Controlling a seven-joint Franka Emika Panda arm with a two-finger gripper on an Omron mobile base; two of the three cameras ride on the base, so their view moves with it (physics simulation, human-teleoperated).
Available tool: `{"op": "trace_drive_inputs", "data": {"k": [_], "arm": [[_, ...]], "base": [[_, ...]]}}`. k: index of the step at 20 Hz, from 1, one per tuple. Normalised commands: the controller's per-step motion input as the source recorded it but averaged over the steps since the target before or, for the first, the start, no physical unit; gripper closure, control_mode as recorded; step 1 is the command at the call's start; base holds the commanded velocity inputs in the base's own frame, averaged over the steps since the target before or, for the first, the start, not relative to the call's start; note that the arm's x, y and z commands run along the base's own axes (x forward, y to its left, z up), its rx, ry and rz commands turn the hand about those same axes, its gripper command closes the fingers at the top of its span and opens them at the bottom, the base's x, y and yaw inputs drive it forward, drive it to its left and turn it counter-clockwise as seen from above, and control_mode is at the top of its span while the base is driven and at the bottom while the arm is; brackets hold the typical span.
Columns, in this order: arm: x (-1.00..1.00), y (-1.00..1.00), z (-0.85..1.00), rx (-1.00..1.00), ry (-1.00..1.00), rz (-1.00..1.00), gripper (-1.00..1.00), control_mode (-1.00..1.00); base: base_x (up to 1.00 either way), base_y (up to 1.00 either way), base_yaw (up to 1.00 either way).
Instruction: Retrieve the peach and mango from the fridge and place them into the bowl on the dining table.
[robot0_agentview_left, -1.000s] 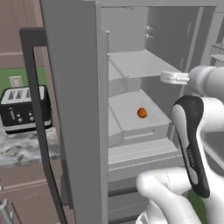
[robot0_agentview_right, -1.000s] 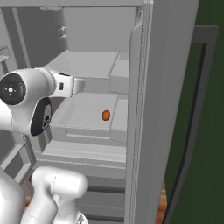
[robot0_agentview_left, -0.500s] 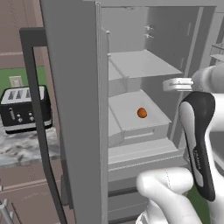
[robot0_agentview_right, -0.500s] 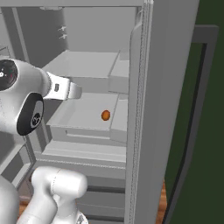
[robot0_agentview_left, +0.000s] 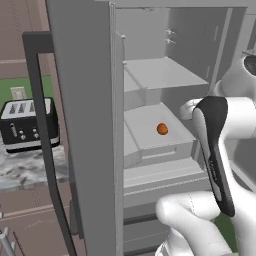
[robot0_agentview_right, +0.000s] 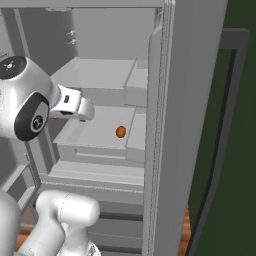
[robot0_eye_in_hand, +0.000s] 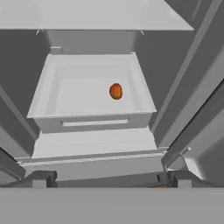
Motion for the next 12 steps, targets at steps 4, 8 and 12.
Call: {"op": "trace_drive_inputs", "data": {"k": [4,8,12], "arm": [[0.11,0.0,-0.58,-0.06,0.22,0.02,-1.0,-1.0],[0.24,0.0,-0.54,-0.02,0.07,0.01,-1.0,-1.0],[0.19,0.0,-0.52,0.0,-0.01,0.0,-1.0,-1.0]], "base": [[0.0,0.0,0.0],[0.0,0.0,0.0],[0.0,0.0,0.0]]}}
